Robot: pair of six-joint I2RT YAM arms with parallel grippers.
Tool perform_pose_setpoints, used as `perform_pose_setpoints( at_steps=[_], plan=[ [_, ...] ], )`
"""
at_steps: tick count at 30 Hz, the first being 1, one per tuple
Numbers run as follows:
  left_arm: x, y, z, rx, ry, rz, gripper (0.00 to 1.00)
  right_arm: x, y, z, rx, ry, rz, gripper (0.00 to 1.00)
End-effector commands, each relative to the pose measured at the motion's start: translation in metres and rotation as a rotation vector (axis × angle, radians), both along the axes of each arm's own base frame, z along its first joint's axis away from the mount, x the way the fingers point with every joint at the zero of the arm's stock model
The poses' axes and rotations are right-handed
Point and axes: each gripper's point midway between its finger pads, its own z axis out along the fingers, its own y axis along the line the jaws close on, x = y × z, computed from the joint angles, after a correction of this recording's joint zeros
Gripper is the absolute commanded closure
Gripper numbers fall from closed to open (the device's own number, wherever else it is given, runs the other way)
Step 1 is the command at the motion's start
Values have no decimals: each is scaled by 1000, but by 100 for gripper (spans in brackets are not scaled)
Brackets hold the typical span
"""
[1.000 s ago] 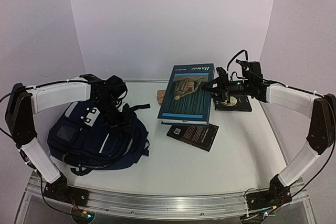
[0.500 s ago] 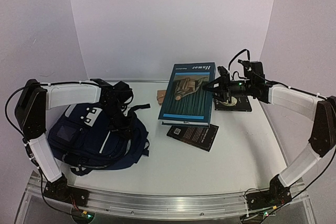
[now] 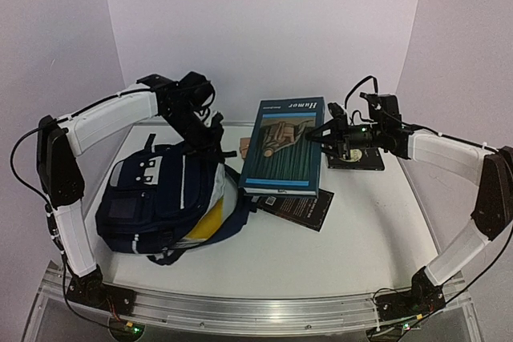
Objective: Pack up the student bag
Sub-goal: Place the book in the student bag.
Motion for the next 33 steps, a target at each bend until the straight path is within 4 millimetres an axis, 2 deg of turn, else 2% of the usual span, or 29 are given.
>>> perform_pose_setpoints(
  at_steps=[1, 5, 9, 11, 14, 20, 23, 25, 28, 33],
  plan=[
    [-1, -23, 70, -136, -93, -102, 100, -10, 18, 13, 22, -80, 64, 100],
    [-4, -17, 100, -150, -139, -100, 100, -13, 33, 6, 13, -72, 94, 100],
    [-4, -17, 122, -193, -179, -90, 100, -20, 57, -4, 5, -68, 144, 100],
    [-5, -19, 129, -217, -193, -96, 100, -19, 64, -14, -7, -52, 153, 100],
    [-12, -20, 142, -269, -214, -118, 100, -11, 68, -36, -30, -14, 151, 100],
    [-19, -21, 176, -401, -293, -119, 100, 7, 86, -54, -63, -38, 102, 100],
    [-22, -23, 180, -433, -283, -129, 100, 13, 105, -58, -33, -27, 90, 100],
    [-19, -23, 179, -420, -285, -120, 100, 7, 120, -58, -6, -15, 106, 100],
    [-10, -18, 186, -413, -320, -93, 100, -18, 143, -65, 11, 17, 182, 100],
    [6, -11, 203, -474, -368, -70, 100, -39, 149, -94, -16, 85, 235, 100]
  ],
)
